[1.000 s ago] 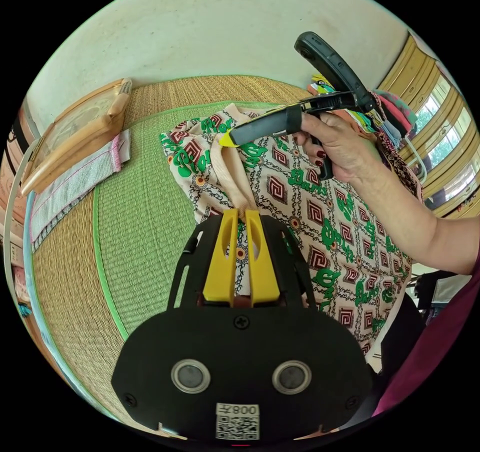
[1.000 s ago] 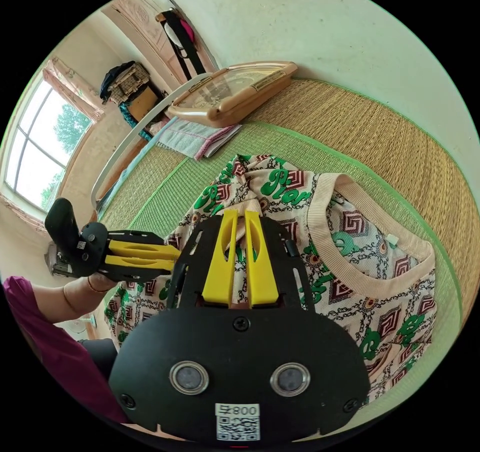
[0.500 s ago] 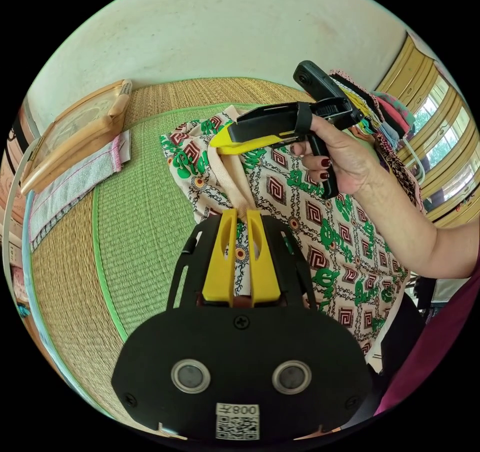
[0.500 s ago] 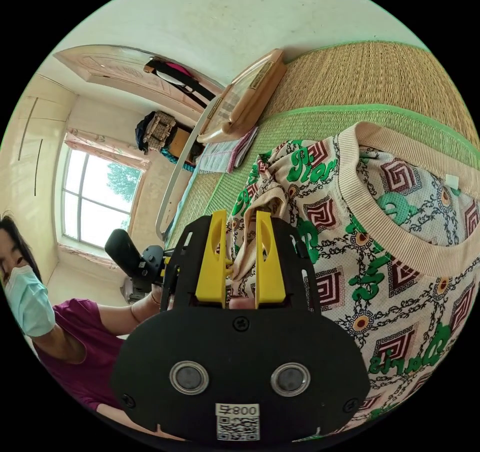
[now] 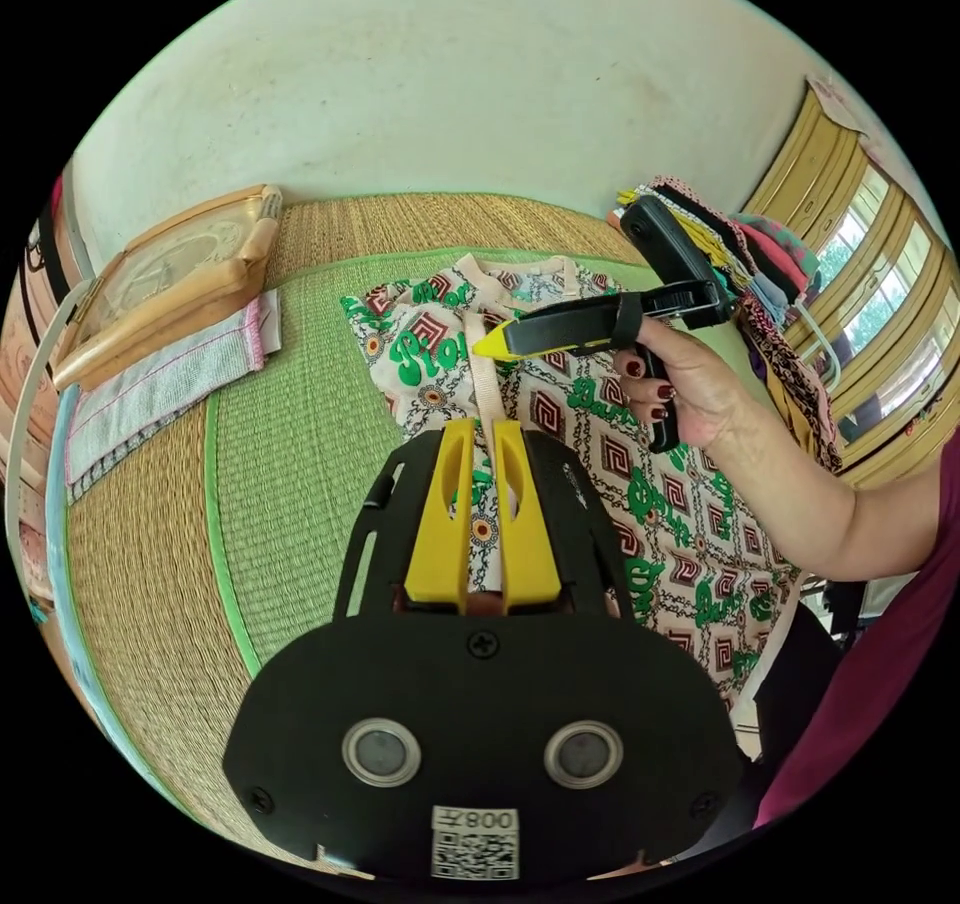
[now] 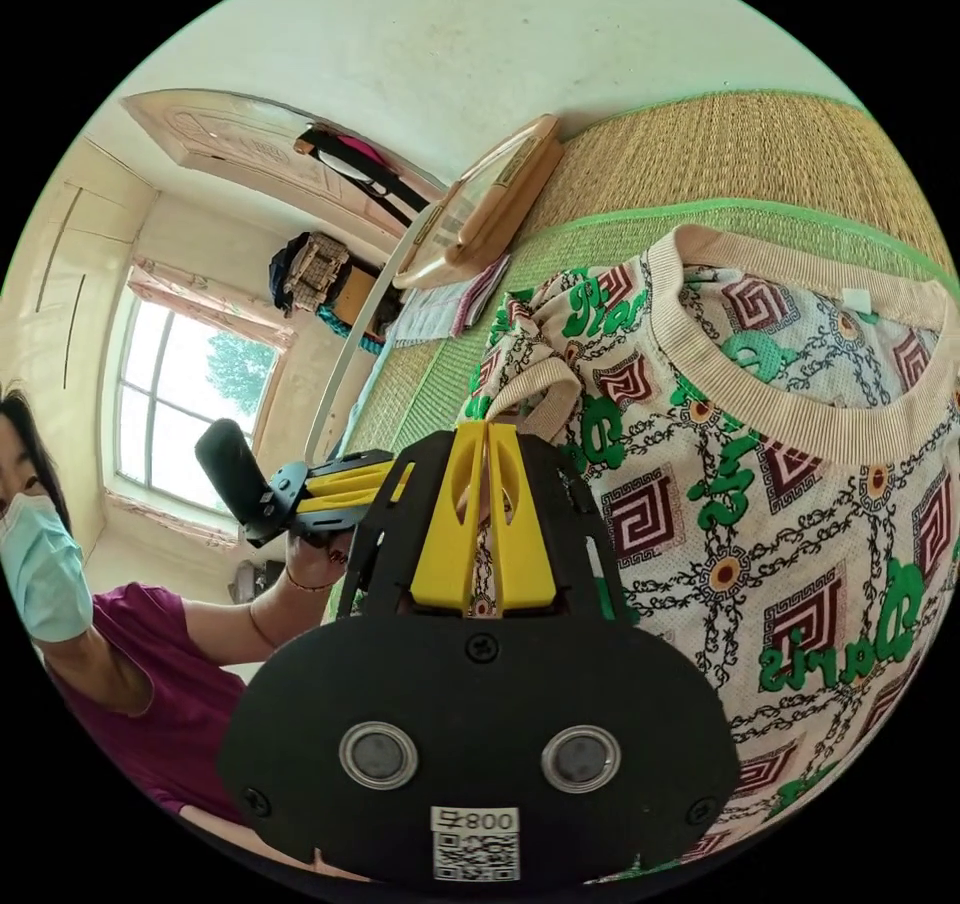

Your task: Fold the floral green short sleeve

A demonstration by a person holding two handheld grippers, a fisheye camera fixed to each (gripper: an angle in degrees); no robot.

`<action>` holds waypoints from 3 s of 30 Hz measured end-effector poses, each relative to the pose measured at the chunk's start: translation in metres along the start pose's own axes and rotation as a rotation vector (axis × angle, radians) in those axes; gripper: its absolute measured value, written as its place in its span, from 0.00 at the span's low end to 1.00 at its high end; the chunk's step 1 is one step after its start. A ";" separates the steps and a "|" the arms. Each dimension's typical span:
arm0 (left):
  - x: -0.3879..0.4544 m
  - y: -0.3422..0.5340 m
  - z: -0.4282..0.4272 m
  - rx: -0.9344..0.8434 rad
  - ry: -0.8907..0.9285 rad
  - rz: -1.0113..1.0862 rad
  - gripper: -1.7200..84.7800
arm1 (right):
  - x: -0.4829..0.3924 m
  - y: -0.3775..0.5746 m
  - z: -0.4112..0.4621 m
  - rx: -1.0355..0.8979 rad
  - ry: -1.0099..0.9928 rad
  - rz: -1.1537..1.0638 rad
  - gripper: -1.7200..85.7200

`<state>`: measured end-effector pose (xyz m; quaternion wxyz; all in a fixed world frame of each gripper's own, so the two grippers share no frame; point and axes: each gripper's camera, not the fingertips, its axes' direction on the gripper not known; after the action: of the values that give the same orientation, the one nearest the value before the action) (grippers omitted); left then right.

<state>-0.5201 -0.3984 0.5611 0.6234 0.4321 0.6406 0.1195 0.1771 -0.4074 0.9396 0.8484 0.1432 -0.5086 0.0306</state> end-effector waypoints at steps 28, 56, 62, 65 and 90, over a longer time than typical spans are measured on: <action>0.043 0.069 -0.065 -0.056 -0.010 -0.041 0.05 | -0.129 0.010 0.040 0.007 0.276 -0.145 0.02; 0.084 0.242 -0.299 -0.027 0.231 -0.258 0.02 | -0.229 0.337 -0.170 0.023 0.140 0.180 0.02; 0.122 0.361 -0.359 -0.099 0.485 -0.434 0.02 | -0.275 0.489 -0.255 0.111 0.109 0.375 0.02; 0.138 0.410 -0.391 -0.066 0.590 -0.533 0.02 | -0.304 0.552 -0.293 0.190 0.090 0.427 0.02; 0.096 0.640 -0.535 0.064 0.556 -0.987 0.12 | -0.413 0.822 -0.396 0.483 -0.015 0.580 0.06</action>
<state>-0.7294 0.2575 1.0409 0.3998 0.0527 0.9100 -0.0963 0.1548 0.5269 0.5784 0.7425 0.1892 -0.5124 0.3877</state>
